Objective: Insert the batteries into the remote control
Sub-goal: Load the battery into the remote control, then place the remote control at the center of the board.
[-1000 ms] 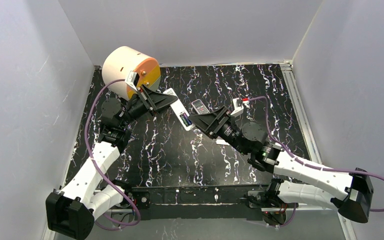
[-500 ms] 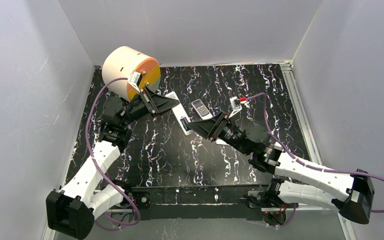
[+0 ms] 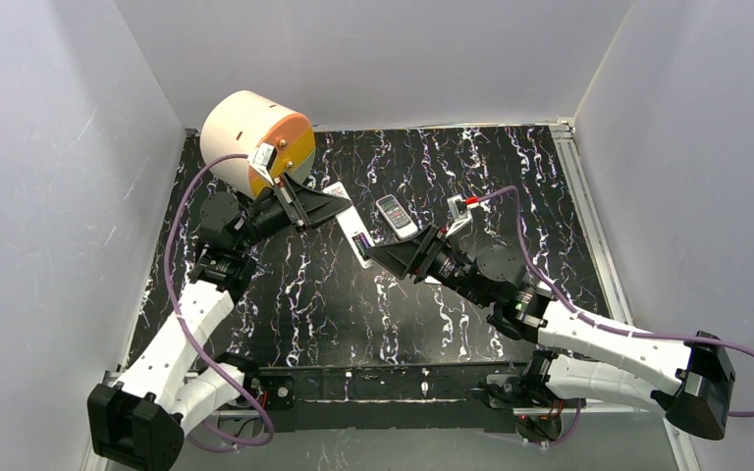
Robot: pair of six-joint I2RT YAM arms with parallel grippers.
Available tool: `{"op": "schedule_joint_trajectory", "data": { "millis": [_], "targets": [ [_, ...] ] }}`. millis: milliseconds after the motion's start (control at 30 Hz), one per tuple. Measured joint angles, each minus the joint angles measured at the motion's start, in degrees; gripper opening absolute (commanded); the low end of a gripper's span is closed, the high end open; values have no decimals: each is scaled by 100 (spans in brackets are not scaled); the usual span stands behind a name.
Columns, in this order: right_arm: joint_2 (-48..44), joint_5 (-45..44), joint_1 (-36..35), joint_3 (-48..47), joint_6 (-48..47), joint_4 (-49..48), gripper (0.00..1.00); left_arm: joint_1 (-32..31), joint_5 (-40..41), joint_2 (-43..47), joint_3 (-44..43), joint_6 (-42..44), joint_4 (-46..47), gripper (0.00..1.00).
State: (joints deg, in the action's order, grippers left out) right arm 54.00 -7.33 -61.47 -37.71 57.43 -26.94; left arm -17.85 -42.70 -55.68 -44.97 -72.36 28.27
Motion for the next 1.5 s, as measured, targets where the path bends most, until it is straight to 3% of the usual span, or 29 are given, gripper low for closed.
{"op": "schedule_joint_trajectory", "data": {
  "millis": [267,433,600,800,1167,1333,1400,1500],
  "targets": [
    [44,151,0,-376,-723,503,91,0,240,455,28,413,-527,0],
    [826,699,2,-1808,-1851,1303,95,0,562,734,22,778,-1311,0],
    [1705,1169,-4,-3032,-2992,2260,93,0,994,813,-271,1224,-2529,0],
    [1989,1110,-7,-3171,-3976,3346,92,4,1329,931,-555,1565,-3357,0],
    [2291,1235,-55,-3547,-4647,3873,70,4,1370,872,-610,1578,-3512,0],
    [2603,1261,-70,-3823,-4715,4009,53,7,1425,748,-643,1582,-3598,4],
    [2691,1202,-83,-3875,-4706,4072,44,11,1469,695,-643,1593,-3641,9],
    [2734,1084,-55,-3943,-4677,4258,29,15,1443,649,-643,1620,-3661,28]
  ]
}}
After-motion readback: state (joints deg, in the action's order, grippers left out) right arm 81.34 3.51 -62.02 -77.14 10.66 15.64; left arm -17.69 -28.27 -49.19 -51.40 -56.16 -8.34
